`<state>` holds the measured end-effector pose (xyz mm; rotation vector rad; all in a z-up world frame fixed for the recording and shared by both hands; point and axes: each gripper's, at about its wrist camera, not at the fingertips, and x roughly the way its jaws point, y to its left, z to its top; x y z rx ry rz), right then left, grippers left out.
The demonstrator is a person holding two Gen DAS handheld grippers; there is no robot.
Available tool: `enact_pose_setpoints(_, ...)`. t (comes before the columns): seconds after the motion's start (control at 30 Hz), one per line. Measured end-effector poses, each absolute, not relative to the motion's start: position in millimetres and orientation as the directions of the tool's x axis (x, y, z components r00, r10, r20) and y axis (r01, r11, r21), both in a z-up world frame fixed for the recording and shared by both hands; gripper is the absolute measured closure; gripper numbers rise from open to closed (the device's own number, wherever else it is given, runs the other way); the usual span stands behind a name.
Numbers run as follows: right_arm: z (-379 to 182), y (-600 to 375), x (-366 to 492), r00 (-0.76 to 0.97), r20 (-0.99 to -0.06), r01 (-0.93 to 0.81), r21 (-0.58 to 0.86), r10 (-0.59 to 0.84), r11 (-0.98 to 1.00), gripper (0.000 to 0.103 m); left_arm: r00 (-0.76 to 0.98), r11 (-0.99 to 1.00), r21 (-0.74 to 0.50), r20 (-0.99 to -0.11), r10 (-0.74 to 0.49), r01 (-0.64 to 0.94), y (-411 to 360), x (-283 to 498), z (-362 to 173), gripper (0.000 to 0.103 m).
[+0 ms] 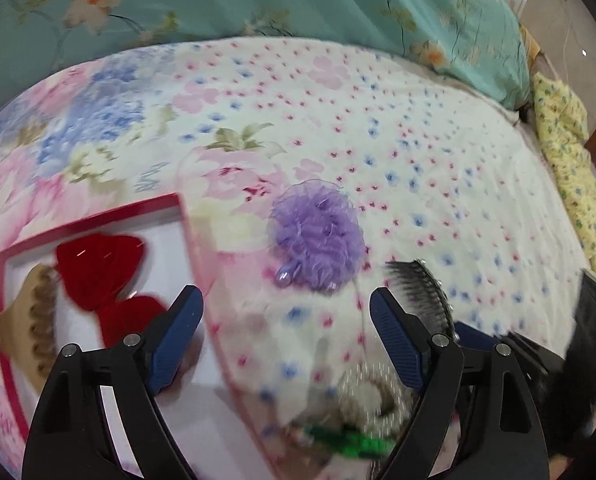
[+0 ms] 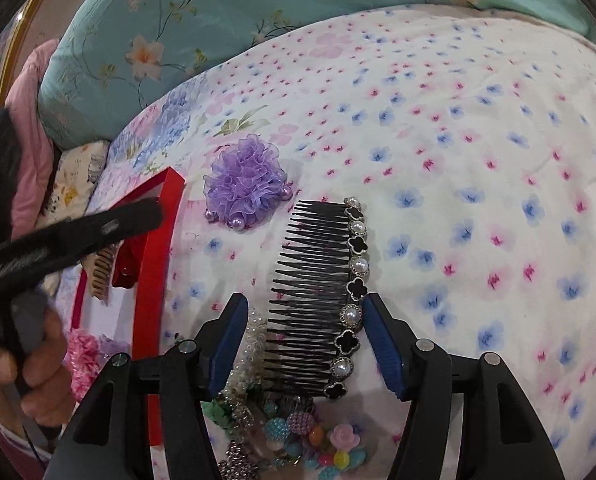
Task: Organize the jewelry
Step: 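Grasp the purple tulle flower with the left tool while the right tool grasps the black pearl comb, then carry the tulle flower and comb into the tray and release both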
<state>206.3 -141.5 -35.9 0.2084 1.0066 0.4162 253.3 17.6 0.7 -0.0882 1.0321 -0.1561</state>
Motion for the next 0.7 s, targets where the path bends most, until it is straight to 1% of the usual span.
enact_pose_setpoints(0.17, -37.5, -143.1, 206.5, 0.481, -0.77, -0.243, 0.342, 0.419, 0.907, 0.048, 0.472, 0.989, -0.116, -0.869, -0.148, 0.096, -1.5, 285.3, -18.2, 0.017)
enact_pose_setpoints(0.2, -37.5, -144.0, 206.3, 0.483, -0.768, -0.245, 0.343, 0.42, 0.907, 0.05, 0.471, 0.989, -0.111, -0.871, -0.143, 0.095, -3.5, 290.3, -20.9, 0.017)
enact_pose_setpoints(0.27, -37.5, -147.8, 206.7, 0.486, -0.768, -0.236, 0.345, 0.418, 0.908, 0.057, 0.468, 0.99, -0.101, -0.873, -0.136, 0.098, -5.5, 297.2, -25.1, 0.021)
enact_pose_setpoints(0.3, -37.6, -149.2, 206.9, 0.487, -0.768, -0.232, 0.346, 0.416, 0.909, 0.062, 0.466, 0.991, -0.095, -0.875, -0.13, 0.099, -6.4, 299.6, -27.4, 0.035)
enact_pose_setpoints(0.33, -37.7, -151.7, 207.1, 0.489, -0.768, -0.225, 0.347, 0.414, 0.91, 0.068, 0.459, 0.99, -0.095, -0.878, -0.133, 0.104, -7.2, 301.5, -30.3, 0.056)
enact_pose_setpoints(0.37, -37.8, -153.7, 206.6, 0.49, -0.768, -0.219, 0.349, 0.412, 0.911, 0.072, 0.444, 0.988, -0.11, -0.883, -0.149, 0.112, -7.4, 302.8, -33.7, 0.067)
enact_pose_setpoints(0.4, -38.0, -156.6, 206.7, 0.493, -0.768, -0.212, 0.349, 0.409, 0.913, 0.079, 0.436, 0.985, -0.125, -0.885, -0.164, 0.116, -6.9, 303.0, -35.4, 0.076)
enact_pose_setpoints(0.43, -38.1, -158.1, 206.9, 0.492, -0.768, -0.209, 0.354, 0.411, 0.912, 0.08, 0.441, 0.984, -0.135, -0.88, -0.175, 0.121, -6.3, 300.7, -34.8, 0.08)
enact_pose_setpoints(0.47, -38.5, -159.3, 207.2, 0.488, -0.766, -0.206, 0.364, 0.418, 0.908, 0.08, 0.452, 0.984, -0.128, -0.875, -0.172, 0.127, -6.8, 297.3, -32.3, 0.083)
enact_pose_setpoints(0.53, -38.2, -161.3, 207.8, 0.475, -0.764, -0.197, 0.391, 0.436, 0.899, 0.074, 0.47, 0.981, -0.131, -0.864, -0.183, 0.142, -7.0, 288.5, -25.2, 0.088)
enact_pose_setpoints(0.57, -37.6, -162.8, 206.9, 0.472, -0.761, -0.191, 0.405, 0.445, 0.894, 0.072, 0.479, 0.98, -0.135, -0.857, -0.19, 0.147, -6.4, 284.6, -21.4, 0.089)
enact_pose_setpoints(0.63, -35.3, -163.9, 203.6, 0.469, -0.754, -0.193, 0.421, 0.46, 0.886, 0.061, 0.498, 0.978, -0.14, -0.844, -0.199, 0.154, -3.8, 273.8, -11.6, 0.09)
enact_pose_setpoints(0.67, -33.9, -163.3, 202.1, 0.471, -0.755, -0.193, 0.417, 0.456, 0.888, 0.059, 0.51, 0.977, -0.145, -0.835, -0.205, 0.157, -1.5, 267.6, -6.0, 0.09)
enact_pose_setpoints(0.7, -32.5, -163.2, 199.9, 0.478, -0.756, -0.189, 0.41, 0.448, 0.892, 0.054, 0.521, 0.976, -0.152, -0.827, -0.212, 0.156, 1.3, 261.4, -0.6, 0.09)
